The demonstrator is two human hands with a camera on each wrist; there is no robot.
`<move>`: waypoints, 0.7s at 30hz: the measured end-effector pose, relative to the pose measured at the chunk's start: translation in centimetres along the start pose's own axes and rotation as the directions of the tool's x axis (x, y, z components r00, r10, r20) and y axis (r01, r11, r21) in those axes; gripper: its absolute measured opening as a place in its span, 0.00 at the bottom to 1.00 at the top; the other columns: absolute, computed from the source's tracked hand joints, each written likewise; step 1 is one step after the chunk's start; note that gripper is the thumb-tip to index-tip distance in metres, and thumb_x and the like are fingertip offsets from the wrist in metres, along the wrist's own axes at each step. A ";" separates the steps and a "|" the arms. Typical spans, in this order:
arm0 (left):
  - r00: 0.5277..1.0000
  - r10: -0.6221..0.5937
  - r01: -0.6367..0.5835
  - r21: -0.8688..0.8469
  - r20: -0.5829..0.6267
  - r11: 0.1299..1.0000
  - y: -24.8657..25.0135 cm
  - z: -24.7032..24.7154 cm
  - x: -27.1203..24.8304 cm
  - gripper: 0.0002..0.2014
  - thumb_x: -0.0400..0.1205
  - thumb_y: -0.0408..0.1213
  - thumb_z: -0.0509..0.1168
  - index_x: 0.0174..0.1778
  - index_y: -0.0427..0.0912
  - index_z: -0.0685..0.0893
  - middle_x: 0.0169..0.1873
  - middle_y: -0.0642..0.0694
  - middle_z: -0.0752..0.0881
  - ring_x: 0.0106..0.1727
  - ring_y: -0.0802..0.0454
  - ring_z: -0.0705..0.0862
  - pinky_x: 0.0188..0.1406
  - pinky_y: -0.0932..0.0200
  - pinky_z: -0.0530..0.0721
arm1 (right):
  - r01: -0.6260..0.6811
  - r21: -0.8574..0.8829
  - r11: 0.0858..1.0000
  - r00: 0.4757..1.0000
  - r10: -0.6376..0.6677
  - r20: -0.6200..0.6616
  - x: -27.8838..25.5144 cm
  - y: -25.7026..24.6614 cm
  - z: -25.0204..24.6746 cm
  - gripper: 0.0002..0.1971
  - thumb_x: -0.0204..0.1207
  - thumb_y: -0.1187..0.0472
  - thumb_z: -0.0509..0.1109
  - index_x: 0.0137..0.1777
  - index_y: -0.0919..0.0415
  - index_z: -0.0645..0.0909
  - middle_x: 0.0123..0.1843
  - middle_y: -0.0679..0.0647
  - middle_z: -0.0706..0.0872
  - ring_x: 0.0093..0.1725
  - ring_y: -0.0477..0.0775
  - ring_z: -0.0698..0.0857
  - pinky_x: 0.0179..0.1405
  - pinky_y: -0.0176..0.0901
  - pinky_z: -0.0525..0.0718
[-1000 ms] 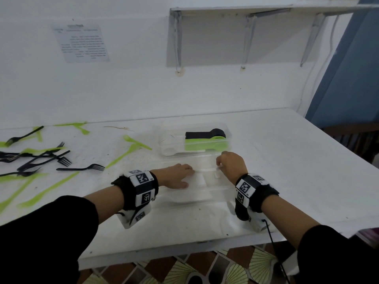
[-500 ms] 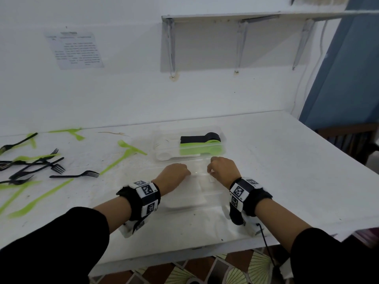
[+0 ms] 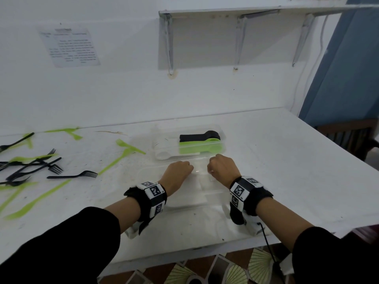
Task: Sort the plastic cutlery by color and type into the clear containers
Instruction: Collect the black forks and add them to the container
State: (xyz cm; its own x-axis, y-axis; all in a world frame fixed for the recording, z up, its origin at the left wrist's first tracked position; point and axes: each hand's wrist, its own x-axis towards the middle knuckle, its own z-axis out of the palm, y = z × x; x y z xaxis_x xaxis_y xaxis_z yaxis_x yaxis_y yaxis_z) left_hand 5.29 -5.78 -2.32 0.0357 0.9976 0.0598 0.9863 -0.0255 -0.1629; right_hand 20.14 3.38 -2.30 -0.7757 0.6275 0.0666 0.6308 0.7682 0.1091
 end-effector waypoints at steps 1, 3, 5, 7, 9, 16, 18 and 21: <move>1.000 -0.002 0.002 -0.023 -0.011 1.000 0.0 0.0 -0.1 0.11 0.80 0.23 0.56 0.54 0.38 0.78 0.52 0.42 0.81 0.52 0.44 0.80 0.38 0.58 0.66 | -0.002 0.012 1.000 1.000 0.002 0.005 0.0 0.1 0.0 0.11 0.78 0.69 0.61 0.54 0.63 0.84 0.55 0.56 0.85 0.57 0.57 0.80 0.40 0.43 0.71; 0.999 -0.020 0.018 -0.078 -0.026 0.997 -0.1 0.0 -0.2 0.10 0.80 0.25 0.55 0.52 0.37 0.80 0.50 0.41 0.82 0.50 0.44 0.80 0.37 0.59 0.64 | -0.005 0.040 0.999 1.000 0.004 0.019 0.0 0.1 -0.1 0.10 0.78 0.67 0.63 0.54 0.64 0.85 0.55 0.56 0.85 0.57 0.57 0.80 0.42 0.43 0.72; 0.999 -0.034 0.031 -0.107 -0.024 0.994 -0.3 0.0 -0.2 0.10 0.81 0.27 0.55 0.51 0.37 0.82 0.50 0.41 0.82 0.51 0.44 0.80 0.38 0.60 0.64 | -0.030 0.067 0.997 0.999 0.027 0.047 0.2 -0.1 -0.1 0.10 0.76 0.69 0.63 0.53 0.66 0.83 0.53 0.58 0.84 0.55 0.59 0.81 0.41 0.43 0.69; 1.000 -0.030 0.029 -0.119 -0.010 0.992 -0.3 0.1 -0.1 0.11 0.82 0.28 0.55 0.52 0.37 0.83 0.51 0.41 0.82 0.52 0.45 0.81 0.39 0.61 0.65 | -0.070 0.079 0.994 0.996 0.065 0.061 0.3 -0.3 -0.2 0.09 0.74 0.72 0.60 0.48 0.66 0.82 0.47 0.58 0.79 0.50 0.59 0.79 0.39 0.43 0.66; 1.000 -0.024 0.024 -0.133 0.000 0.991 -0.3 0.2 -0.1 0.13 0.82 0.29 0.55 0.55 0.37 0.84 0.52 0.41 0.82 0.54 0.44 0.81 0.41 0.60 0.67 | -0.072 0.067 0.995 0.996 0.068 0.058 0.4 -0.4 -0.2 0.12 0.74 0.73 0.59 0.51 0.67 0.82 0.47 0.59 0.79 0.49 0.59 0.79 0.39 0.42 0.65; 1.000 -0.025 0.022 -0.186 -0.012 0.982 -0.4 0.7 -0.2 0.16 0.83 0.28 0.54 0.59 0.38 0.85 0.53 0.41 0.82 0.55 0.43 0.81 0.46 0.58 0.72 | -0.059 0.056 0.997 0.996 0.056 0.062 0.5 -0.4 0.0 0.13 0.74 0.74 0.59 0.52 0.68 0.82 0.44 0.57 0.72 0.54 0.59 0.80 0.40 0.42 0.65; 1.000 -0.027 0.023 -0.196 -0.014 0.980 -0.4 0.8 -0.1 0.16 0.83 0.28 0.54 0.59 0.39 0.85 0.54 0.42 0.82 0.55 0.43 0.82 0.45 0.60 0.71 | -0.058 0.082 0.995 0.996 0.052 0.073 0.5 -0.3 -0.1 0.13 0.74 0.74 0.60 0.54 0.68 0.83 0.46 0.61 0.77 0.58 0.59 0.80 0.41 0.42 0.65; 0.999 -0.037 0.031 -0.203 -0.022 0.979 -0.5 0.9 -0.1 0.16 0.83 0.29 0.54 0.59 0.39 0.84 0.54 0.42 0.82 0.55 0.42 0.81 0.45 0.59 0.71 | -0.031 0.089 0.996 0.998 0.026 0.057 0.2 -0.1 -0.1 0.12 0.75 0.72 0.62 0.55 0.66 0.83 0.57 0.60 0.83 0.59 0.60 0.79 0.45 0.44 0.70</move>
State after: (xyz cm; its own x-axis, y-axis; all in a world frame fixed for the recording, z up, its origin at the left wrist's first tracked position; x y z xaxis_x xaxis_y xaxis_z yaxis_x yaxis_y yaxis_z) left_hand 4.68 -5.83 -3.11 0.0031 0.9962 0.0875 0.9991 -0.0068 0.0421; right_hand 19.87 3.39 -2.21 -0.7571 0.6531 0.0131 0.6532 0.7569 0.0185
